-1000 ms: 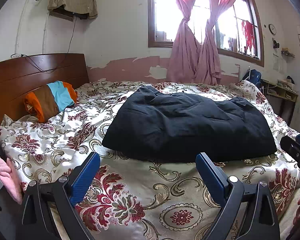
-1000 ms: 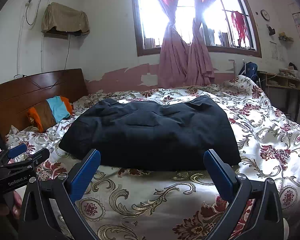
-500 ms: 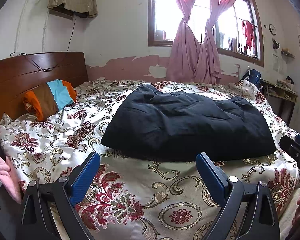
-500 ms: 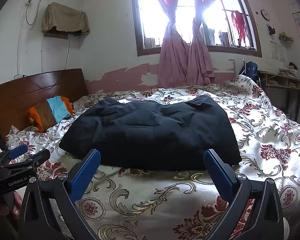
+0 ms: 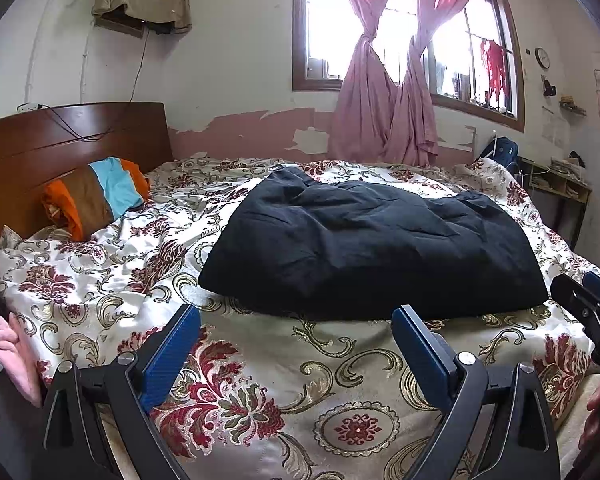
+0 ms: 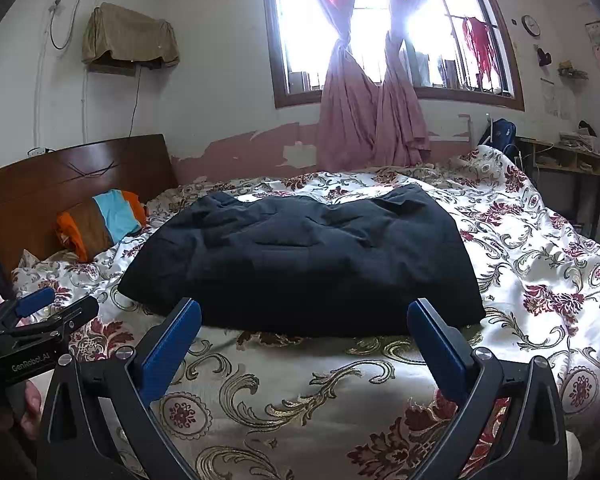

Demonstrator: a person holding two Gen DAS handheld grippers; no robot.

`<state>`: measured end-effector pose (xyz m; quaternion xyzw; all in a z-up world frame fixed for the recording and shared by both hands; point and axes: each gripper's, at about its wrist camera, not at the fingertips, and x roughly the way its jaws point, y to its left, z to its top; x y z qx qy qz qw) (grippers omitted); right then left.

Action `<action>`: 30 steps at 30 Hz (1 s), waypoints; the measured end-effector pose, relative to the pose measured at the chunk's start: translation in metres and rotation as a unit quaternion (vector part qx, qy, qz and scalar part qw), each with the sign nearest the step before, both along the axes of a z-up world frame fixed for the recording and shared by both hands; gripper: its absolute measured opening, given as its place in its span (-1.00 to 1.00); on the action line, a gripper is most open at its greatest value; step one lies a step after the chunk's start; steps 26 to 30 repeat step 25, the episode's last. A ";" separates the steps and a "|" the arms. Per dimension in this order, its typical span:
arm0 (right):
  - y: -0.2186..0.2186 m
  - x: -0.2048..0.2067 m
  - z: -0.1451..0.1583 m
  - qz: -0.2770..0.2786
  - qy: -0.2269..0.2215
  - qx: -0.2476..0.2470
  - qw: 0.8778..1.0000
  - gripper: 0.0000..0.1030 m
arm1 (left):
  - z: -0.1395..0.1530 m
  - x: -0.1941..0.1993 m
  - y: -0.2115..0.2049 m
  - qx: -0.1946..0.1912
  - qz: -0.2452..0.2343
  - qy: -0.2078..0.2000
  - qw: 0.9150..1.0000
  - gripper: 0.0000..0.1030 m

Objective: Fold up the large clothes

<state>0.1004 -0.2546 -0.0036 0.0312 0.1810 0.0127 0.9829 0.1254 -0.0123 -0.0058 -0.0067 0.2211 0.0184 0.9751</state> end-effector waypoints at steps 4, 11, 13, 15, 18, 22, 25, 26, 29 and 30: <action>-0.001 0.000 0.000 0.000 -0.001 0.001 1.000 0.97 | 0.001 -0.001 0.005 -0.010 0.017 -0.002 1.000 0.88; 0.000 0.000 0.000 0.003 0.001 0.001 1.000 0.97 | -0.002 0.004 0.009 -0.029 0.015 0.015 0.999 0.88; 0.000 0.000 0.001 0.004 0.002 0.001 1.000 0.97 | -0.002 0.004 0.009 -0.029 0.014 0.015 0.999 0.88; -0.001 0.000 0.001 0.004 0.002 0.002 1.000 0.97 | -0.003 0.003 0.009 -0.028 0.012 0.015 0.999 0.88; -0.001 0.002 0.000 0.005 0.005 0.002 1.000 0.97 | -0.003 0.003 0.008 -0.027 0.010 0.013 0.999 0.88; -0.002 0.003 0.000 0.005 0.006 0.003 1.000 0.97 | -0.003 0.003 0.009 -0.029 0.014 0.011 0.999 0.88; -0.002 0.003 0.000 0.004 0.006 0.003 1.000 0.97 | -0.003 0.003 0.010 -0.031 0.016 0.013 0.999 0.88; -0.002 0.003 0.000 0.004 0.006 0.003 1.000 0.97 | -0.003 0.003 0.010 -0.031 0.016 0.013 0.999 0.88; -0.002 0.003 0.000 0.004 0.006 0.003 1.000 0.97 | -0.003 0.003 0.010 -0.031 0.016 0.013 0.999 0.88; -0.002 0.003 0.000 0.004 0.006 0.003 1.000 0.97 | -0.003 0.003 0.010 -0.031 0.016 0.013 0.999 0.88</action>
